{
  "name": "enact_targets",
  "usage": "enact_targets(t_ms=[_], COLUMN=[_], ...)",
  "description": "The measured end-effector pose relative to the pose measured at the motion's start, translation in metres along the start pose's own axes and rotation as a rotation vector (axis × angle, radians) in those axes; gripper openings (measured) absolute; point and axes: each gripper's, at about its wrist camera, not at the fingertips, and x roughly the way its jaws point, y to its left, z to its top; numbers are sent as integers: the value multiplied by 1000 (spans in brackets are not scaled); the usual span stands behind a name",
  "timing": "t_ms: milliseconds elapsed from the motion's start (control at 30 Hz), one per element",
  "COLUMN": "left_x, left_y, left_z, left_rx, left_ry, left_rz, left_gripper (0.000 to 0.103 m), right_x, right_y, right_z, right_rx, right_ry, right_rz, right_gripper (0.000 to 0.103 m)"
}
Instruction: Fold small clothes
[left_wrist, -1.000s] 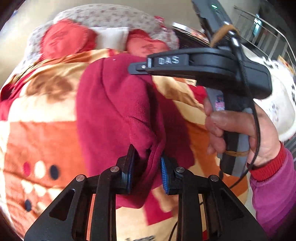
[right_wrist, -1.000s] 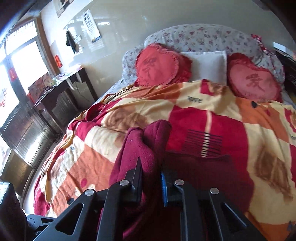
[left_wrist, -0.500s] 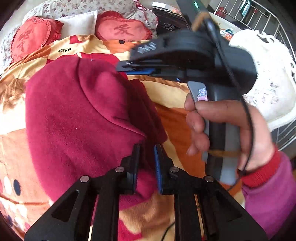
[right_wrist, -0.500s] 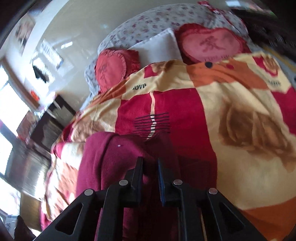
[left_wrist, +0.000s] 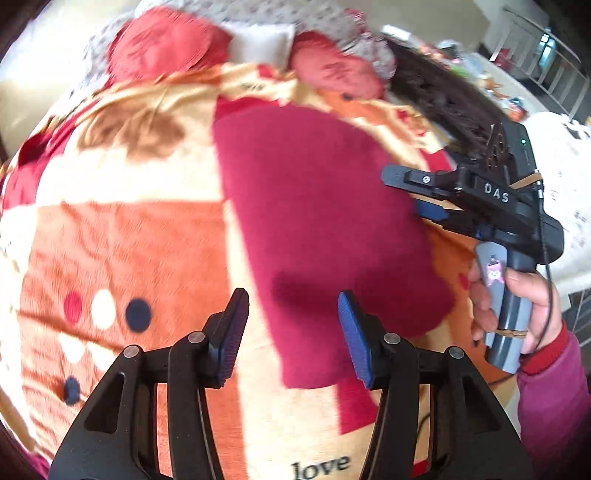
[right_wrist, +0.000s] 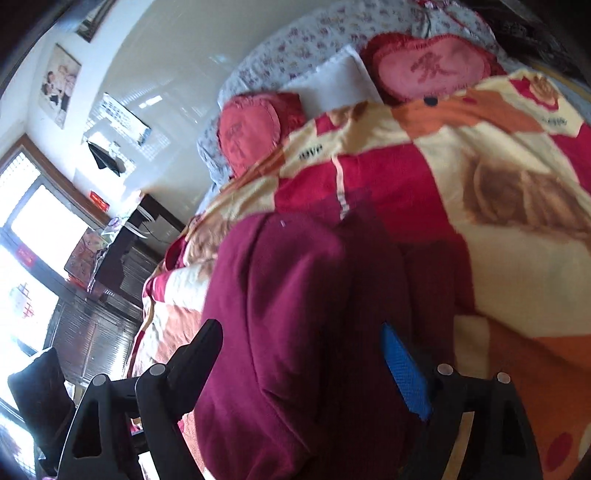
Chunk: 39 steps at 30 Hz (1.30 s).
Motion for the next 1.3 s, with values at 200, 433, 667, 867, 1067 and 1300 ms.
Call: enact_targets(t_ms=[200,433,667,867,1067,1300], left_x=[11,1,30,25,22,46], left_y=[-4,-23,-35,-28,-33,-33], left_z=[-2,14,21,22,36,44], left_rx=[1,28,50,43,50,30], left_ry=[10,-51,-15,-21,-74,-51], left_rz=[16,-17,1,15,69,99], left_gripper=[50,50,53,54,54,60], right_x=[14,-34,3,-36,-53,-11], right_y=[14,22,-6,-21,25,25], right_z=[-8,0,1,0,-19,-31], right_rx=[-98,-194,-182,-15,-157,-226], right_ry=[-55,-168,-54,-124,-112,-6], right_rz=[-115,-172,-337,-222,-150,-275], right_gripper=[30,11,11,50,50,37])
